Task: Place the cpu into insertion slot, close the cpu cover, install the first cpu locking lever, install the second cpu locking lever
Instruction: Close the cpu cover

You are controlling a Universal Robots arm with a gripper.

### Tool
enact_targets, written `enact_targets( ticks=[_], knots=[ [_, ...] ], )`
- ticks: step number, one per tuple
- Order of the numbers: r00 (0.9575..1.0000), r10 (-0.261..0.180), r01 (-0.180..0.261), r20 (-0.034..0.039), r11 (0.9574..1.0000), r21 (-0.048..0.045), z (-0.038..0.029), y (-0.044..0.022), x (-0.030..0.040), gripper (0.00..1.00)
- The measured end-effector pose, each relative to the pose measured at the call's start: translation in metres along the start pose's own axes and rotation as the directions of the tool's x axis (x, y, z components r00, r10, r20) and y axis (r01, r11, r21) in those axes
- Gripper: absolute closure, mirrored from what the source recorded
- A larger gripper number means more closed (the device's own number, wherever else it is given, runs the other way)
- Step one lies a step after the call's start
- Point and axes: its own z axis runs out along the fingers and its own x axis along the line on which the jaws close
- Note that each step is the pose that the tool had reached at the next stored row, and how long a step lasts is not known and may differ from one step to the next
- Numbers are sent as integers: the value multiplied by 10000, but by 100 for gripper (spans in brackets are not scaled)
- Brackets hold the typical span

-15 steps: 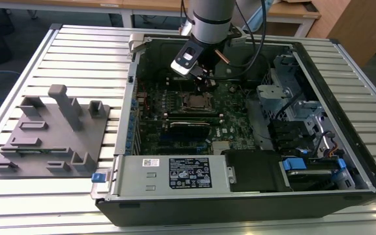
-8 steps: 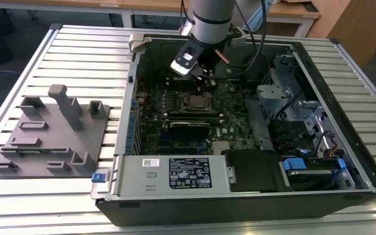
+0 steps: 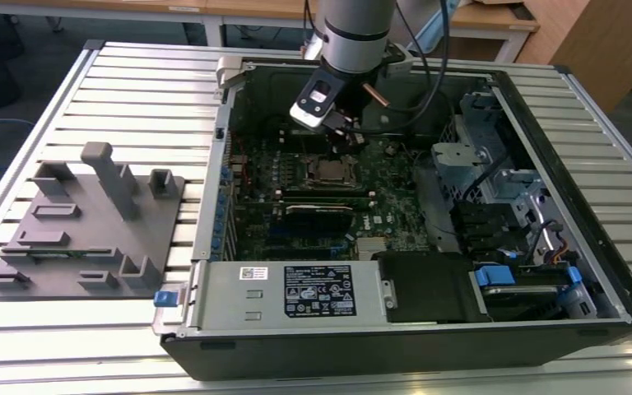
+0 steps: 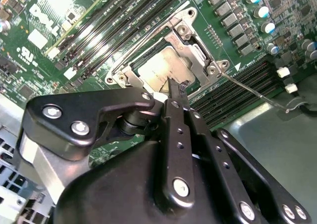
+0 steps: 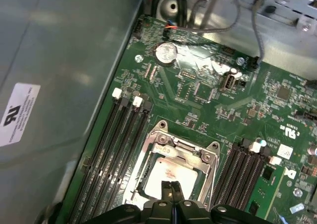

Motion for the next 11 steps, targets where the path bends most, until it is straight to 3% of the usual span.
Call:
enact_targets(
  ticks=[5, 8, 11],
  knots=[
    [9965, -833, 833, -3, 9965, 11, 3, 0, 0, 90],
    [9918, -1281, 1281, -3, 9918, 18, 4, 0, 0, 90],
    [9841, -1775, 1775, -6, 9841, 24, 6, 0, 0, 90]
  ],
)
